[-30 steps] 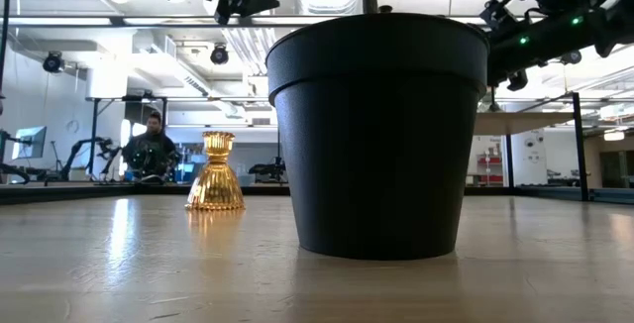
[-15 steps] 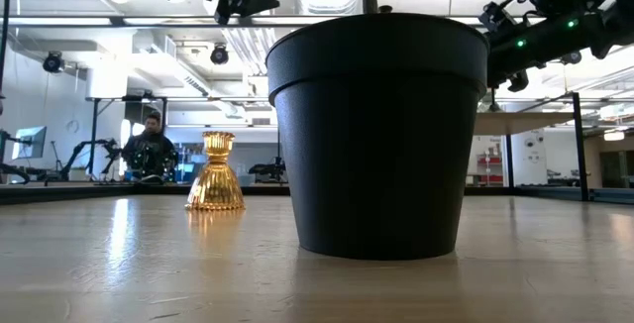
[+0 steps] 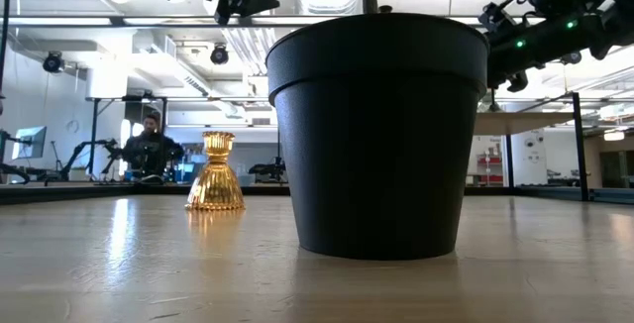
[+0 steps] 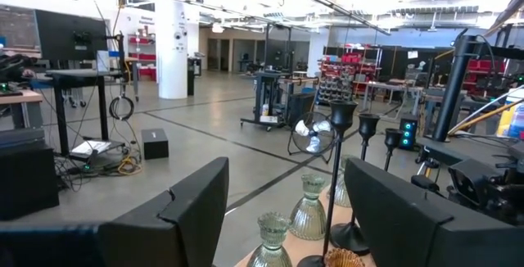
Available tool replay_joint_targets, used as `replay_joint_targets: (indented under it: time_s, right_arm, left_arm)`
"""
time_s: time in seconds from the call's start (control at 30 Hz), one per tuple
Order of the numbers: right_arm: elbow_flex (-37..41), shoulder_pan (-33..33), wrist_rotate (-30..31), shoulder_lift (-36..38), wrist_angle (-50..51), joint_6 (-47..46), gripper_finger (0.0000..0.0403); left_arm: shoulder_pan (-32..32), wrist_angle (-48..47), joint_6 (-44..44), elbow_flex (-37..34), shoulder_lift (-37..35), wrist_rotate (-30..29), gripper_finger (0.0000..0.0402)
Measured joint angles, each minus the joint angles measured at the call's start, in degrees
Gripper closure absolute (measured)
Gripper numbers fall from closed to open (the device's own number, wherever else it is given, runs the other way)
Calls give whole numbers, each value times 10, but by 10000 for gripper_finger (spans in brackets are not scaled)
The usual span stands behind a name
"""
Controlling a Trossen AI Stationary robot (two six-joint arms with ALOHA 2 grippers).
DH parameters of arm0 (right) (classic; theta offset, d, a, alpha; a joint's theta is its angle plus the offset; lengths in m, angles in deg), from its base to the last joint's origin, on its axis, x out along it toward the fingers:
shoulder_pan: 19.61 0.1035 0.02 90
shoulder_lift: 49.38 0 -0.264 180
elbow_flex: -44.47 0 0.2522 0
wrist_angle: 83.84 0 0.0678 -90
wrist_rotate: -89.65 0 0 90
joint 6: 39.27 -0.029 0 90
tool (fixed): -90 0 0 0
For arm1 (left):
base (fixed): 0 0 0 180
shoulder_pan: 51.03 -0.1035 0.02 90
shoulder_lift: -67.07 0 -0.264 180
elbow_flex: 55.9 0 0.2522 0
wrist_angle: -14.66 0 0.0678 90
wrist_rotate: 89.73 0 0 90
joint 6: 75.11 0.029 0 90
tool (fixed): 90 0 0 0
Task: Pick & Place candle stick holders
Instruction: Put the bottom yellow glass candle holder on the shelf
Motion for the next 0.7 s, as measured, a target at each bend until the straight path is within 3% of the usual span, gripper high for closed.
replay_joint_targets:
  time_s: [0.7]
  right_arm:
    - [0, 0, 11, -18, -2, -10, 302]
  left_arm:
    - [0, 0, 0, 0, 0, 0, 154]
